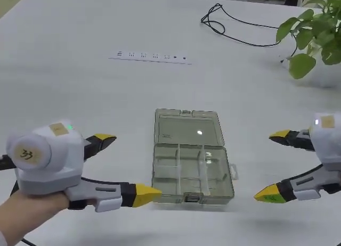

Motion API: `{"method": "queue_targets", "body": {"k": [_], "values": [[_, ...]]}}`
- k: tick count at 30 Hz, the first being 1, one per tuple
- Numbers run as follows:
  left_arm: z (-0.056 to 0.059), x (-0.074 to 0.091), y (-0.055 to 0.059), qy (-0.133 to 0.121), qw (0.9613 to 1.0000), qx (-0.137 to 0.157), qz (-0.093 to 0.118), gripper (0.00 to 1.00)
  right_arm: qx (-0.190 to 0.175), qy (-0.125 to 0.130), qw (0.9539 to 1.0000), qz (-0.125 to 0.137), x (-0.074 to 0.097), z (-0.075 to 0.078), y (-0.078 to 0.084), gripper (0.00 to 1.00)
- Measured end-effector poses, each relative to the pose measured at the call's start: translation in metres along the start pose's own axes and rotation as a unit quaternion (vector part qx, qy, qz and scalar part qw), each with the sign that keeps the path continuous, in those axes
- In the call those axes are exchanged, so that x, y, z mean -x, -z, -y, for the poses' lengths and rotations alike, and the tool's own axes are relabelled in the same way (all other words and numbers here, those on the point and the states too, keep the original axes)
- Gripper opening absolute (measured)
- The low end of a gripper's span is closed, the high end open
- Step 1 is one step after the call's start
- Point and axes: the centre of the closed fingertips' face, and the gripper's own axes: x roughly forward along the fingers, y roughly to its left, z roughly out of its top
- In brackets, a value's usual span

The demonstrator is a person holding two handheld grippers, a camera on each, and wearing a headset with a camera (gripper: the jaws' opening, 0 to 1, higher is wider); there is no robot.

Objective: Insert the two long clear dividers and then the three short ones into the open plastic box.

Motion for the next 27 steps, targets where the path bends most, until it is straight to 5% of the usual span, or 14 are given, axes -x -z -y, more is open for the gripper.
{"method": "queue_targets", "body": {"k": [9, 16, 27], "values": [[0.0, 0.0, -0.003, -0.002, 1.0, -0.001, 0.002, 0.99, 0.046, -0.013, 0.9964, -0.069, 0.006, 0.001, 0.034, 0.91], [-0.001, 0.002, -0.002, -0.004, 1.0, 0.003, 0.004, 0.99, 0.061, -0.028, 0.993, -0.097, 0.003, 0.004, 0.049, 0.85], [0.003, 0.0, 0.0, -0.004, 0.9999, 0.014, 0.009, 0.99, 0.137, -0.063, 0.9738, -0.17, -0.007, 0.011, 0.072, 0.7]]}}
